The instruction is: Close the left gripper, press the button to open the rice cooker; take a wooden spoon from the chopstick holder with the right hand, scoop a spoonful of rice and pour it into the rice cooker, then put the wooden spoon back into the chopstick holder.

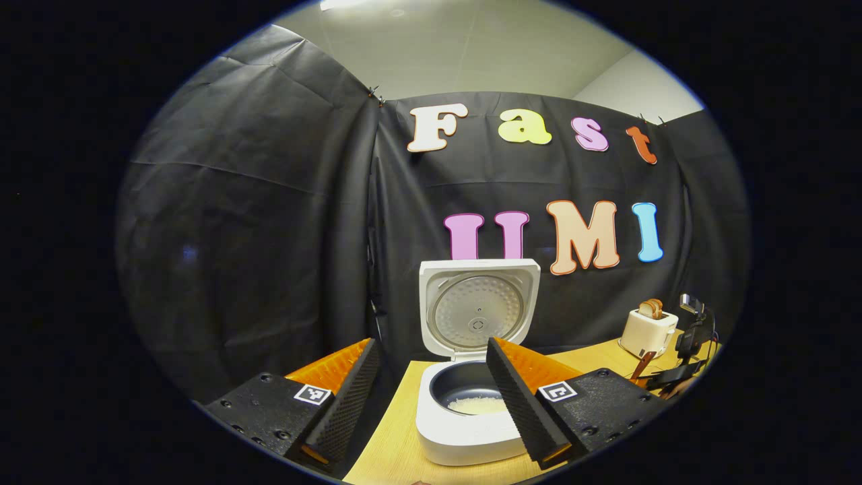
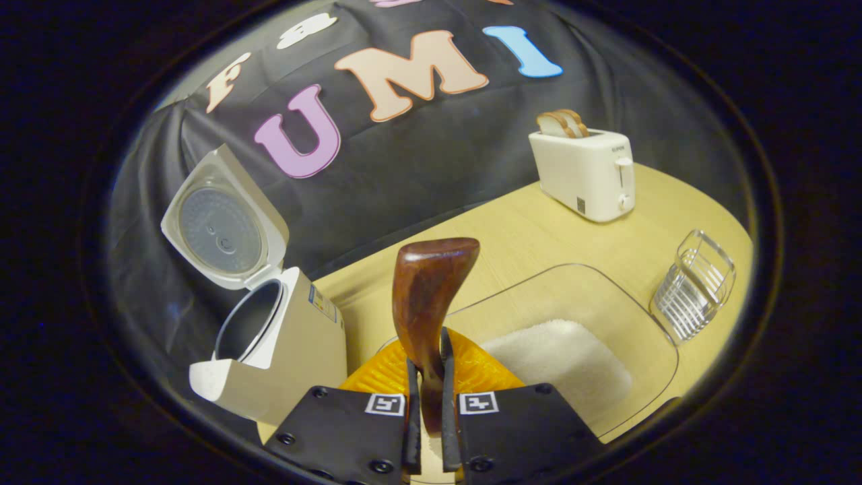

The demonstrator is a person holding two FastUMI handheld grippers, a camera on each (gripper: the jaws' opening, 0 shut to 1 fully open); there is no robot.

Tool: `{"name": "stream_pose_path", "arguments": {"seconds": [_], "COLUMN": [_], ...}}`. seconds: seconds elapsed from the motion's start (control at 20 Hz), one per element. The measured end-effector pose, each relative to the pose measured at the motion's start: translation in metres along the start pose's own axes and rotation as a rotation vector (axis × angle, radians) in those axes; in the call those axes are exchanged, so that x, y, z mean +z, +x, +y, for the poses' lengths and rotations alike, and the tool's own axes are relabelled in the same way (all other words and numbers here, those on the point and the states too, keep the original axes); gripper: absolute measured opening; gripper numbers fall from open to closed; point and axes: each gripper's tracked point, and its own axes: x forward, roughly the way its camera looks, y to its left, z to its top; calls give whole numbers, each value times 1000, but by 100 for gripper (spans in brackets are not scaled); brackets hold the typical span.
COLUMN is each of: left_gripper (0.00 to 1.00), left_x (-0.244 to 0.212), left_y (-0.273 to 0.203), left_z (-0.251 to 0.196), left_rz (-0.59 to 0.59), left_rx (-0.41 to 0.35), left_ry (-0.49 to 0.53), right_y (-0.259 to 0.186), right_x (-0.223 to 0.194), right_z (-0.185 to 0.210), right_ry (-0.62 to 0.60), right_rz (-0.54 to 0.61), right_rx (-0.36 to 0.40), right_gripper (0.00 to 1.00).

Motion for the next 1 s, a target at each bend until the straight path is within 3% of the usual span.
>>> {"name": "stream_pose_path", "arguments": {"seconds": [0.2,0.25,0.35,0.4,0.6,0.8,1.0], "left_gripper": [99,95,99,95,95,95,95], "left_x": [4,5,9,10,15,16,14], "left_y": [-1,-1,-1,-1,-2,-6,-9], "left_z": [-6,-8,-13,-14,-20,-22,-18], "left_rz": [-8,-9,-12,-13,-21,-23,-21], "left_rx": [-2,-2,-5,-7,-8,-4,3], "left_ry": [-5,-5,-7,-8,-8,-10,-23], "right_y": [-3,-7,-10,-12,-19,-25,-32], "right_x": [1,5,12,16,34,53,67], "right_z": [-25,-31,-37,-40,-46,-37,-4], "right_ry": [182,230,330,365,448,571,646], "right_rz": [35,36,38,38,13,11,23], "right_rx": [37,52,91,103,143,206,293], "right_gripper": [14,16,15,14,14,14,15]}}
